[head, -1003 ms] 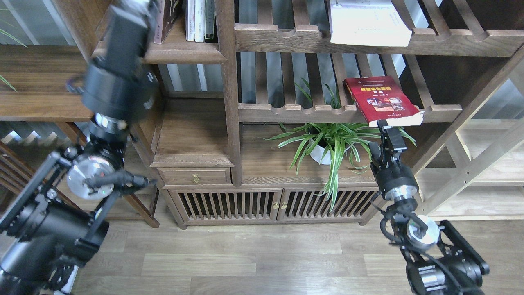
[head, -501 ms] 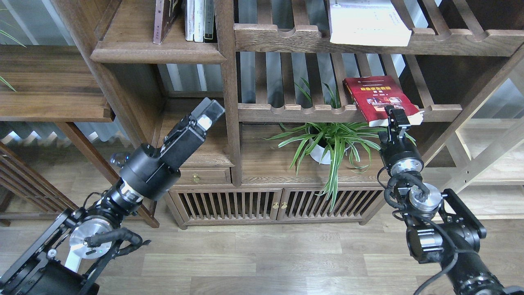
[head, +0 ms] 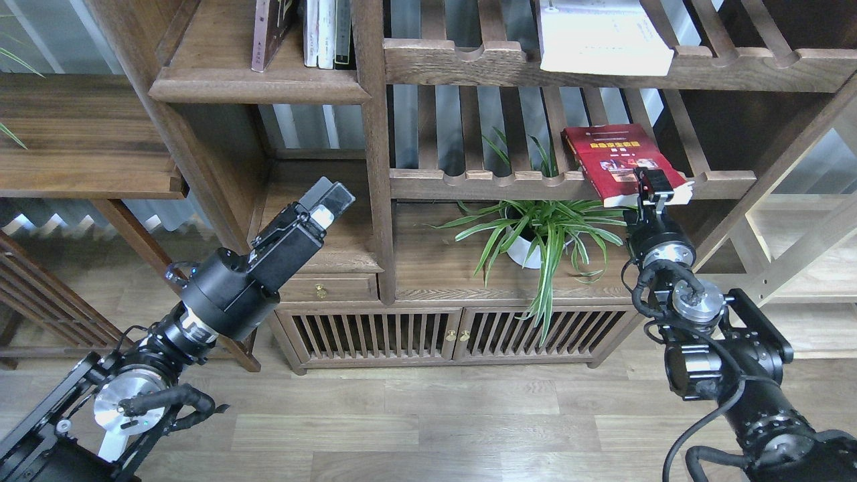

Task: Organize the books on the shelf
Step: 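Hook the right gripper on the red book and tilt it out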

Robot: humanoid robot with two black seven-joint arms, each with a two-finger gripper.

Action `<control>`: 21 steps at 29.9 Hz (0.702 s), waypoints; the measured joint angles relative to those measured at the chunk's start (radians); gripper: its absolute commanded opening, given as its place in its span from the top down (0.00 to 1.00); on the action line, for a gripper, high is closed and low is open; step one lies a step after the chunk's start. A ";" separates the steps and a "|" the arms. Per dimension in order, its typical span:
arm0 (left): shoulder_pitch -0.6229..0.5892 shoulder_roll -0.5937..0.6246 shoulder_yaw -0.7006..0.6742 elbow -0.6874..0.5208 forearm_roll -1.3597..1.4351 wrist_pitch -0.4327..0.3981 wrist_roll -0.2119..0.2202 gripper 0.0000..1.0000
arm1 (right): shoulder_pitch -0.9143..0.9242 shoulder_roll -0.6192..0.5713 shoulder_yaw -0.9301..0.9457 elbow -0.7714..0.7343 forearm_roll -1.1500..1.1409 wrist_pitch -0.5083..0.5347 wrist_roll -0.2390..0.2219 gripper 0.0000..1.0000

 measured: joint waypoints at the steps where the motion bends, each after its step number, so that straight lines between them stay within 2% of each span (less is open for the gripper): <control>1: 0.000 0.000 0.001 -0.001 0.000 0.000 0.001 0.01 | 0.005 0.000 0.000 -0.003 0.000 0.000 -0.002 0.11; 7: 0.002 0.000 0.001 -0.003 0.001 0.000 0.002 0.01 | 0.032 -0.002 0.000 -0.014 -0.001 -0.008 -0.004 0.15; 11: 0.001 0.000 0.001 -0.003 0.002 0.000 0.003 0.01 | 0.057 -0.001 -0.001 -0.015 0.002 -0.096 -0.005 0.16; 14: -0.001 0.002 -0.001 -0.003 0.004 0.000 0.003 0.01 | 0.074 0.000 -0.001 -0.015 0.005 -0.167 -0.006 0.33; 15: -0.001 0.005 -0.003 -0.003 0.004 0.000 0.003 0.01 | 0.076 0.001 -0.001 -0.015 0.006 -0.180 -0.006 0.44; 16: -0.001 0.009 -0.005 -0.005 0.004 0.000 0.003 0.01 | 0.077 0.002 -0.001 -0.016 0.008 -0.187 -0.007 0.51; 17: -0.001 0.014 -0.007 -0.008 0.004 0.000 0.003 0.01 | 0.077 0.004 -0.001 -0.016 0.011 -0.191 -0.007 0.55; 21: -0.001 0.038 -0.011 -0.019 0.004 0.000 0.003 0.01 | 0.088 0.010 0.002 -0.026 0.030 -0.192 -0.007 0.55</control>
